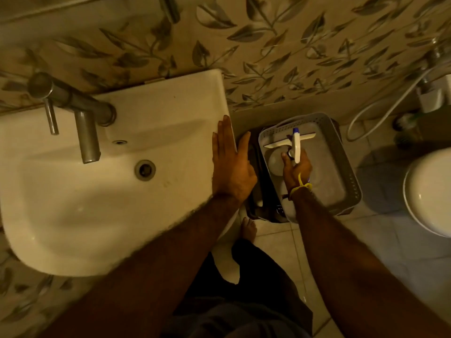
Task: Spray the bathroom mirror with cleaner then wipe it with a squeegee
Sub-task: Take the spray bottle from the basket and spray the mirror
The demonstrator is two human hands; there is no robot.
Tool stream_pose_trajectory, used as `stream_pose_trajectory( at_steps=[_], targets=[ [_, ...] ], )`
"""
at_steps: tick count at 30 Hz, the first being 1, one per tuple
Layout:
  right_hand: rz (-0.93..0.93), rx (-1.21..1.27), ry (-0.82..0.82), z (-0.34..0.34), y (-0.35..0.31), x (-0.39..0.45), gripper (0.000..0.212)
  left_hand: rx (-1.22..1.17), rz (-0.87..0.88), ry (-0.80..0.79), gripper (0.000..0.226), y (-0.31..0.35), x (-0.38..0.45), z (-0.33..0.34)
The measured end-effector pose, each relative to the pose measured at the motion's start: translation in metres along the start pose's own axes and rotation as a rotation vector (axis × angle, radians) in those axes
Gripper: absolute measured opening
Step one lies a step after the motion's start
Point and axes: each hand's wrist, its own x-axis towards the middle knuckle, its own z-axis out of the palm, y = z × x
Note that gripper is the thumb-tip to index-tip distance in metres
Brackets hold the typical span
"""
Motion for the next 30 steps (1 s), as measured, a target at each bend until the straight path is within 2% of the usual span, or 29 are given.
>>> stream_pose_trajectory(
  at_steps=[8, 11, 14, 15, 18, 22, 27, 30],
  targets=[
    [-0.302, 0.138, 0.178, -0.036, -0.067, -0.042, 0.036, 0.0, -0.025, -0.042, 0.068, 0.002, 0.001, -0.008],
    [-0.314, 0.28, 0.172, -0.058, -0.104, -0.077, 0.025, 0.051, -0.025, -0.162, 0.079, 0.005, 0.002, -0.02],
    [-0.351, 0.365, 0.145, -0.071, -0.131, -0.112, 0.019, -0.112, -0.069, -0.302, 0.083, 0.0, 0.007, -0.046],
    [-0.343, 0.394, 0.143, -0.075, -0.142, -0.123, 0.021, -0.187, -0.074, -0.298, 0.081, -0.005, 0.005, -0.058],
    [-0.336, 0.458, 0.095, -0.084, -0.181, -0.153, 0.025, -0.318, 0.0, -0.148, 0.071, -0.013, -0.013, -0.1],
    [-0.539, 0.425, -0.004, -0.087, -0.248, -0.201, 0.017, -0.382, 0.113, 0.039, 0.063, -0.013, -0.025, -0.166],
    [-0.894, 0.394, 0.057, -0.081, -0.34, -0.249, 0.014, -0.418, 0.258, 0.489, 0.05, -0.027, -0.027, -0.278],
    [-1.063, 0.434, 0.081, -0.077, -0.397, -0.277, 0.024, -0.336, 0.367, 0.735, 0.045, -0.047, -0.027, -0.344]
  ],
)
